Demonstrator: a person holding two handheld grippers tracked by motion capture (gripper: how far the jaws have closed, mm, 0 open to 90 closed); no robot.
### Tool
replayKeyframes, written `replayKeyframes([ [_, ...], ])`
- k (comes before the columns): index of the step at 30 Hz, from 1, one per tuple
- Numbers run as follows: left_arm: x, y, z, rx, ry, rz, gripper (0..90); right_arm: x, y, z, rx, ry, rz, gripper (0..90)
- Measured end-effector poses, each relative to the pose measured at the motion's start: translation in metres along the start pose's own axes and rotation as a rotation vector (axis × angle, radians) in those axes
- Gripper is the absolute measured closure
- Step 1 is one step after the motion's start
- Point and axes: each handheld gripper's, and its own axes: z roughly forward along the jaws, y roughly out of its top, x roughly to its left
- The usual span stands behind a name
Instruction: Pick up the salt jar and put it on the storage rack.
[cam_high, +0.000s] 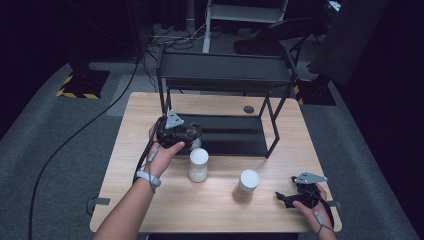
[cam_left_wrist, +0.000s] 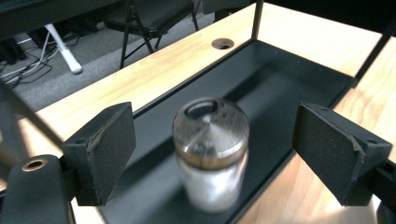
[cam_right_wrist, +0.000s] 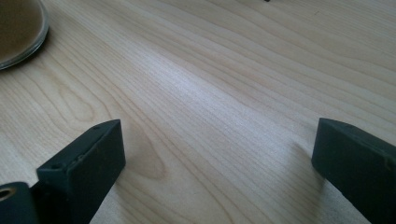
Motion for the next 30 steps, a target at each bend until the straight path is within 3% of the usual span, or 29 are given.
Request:
replayKeyframes([
  [11, 0.002, -0.020, -0.060, -0.003, 0.024, -0.004, 12.8, -0.005, 0.001, 0.001, 0.003, 0.016, -0.014, 2.7],
  [19, 0.001, -0.035, -0.086, 0.008, 0.029, -0.007, 12.6, -0.007, 0.001, 0.001, 0.002, 0.022, -0.022, 2.8],
  [30, -0.002, -0.071, -0.115, 0.024, 0.037, -0.056, 12.1, -0.007, 0.001, 0.001, 0.001, 0.024, -0.024, 2.7],
])
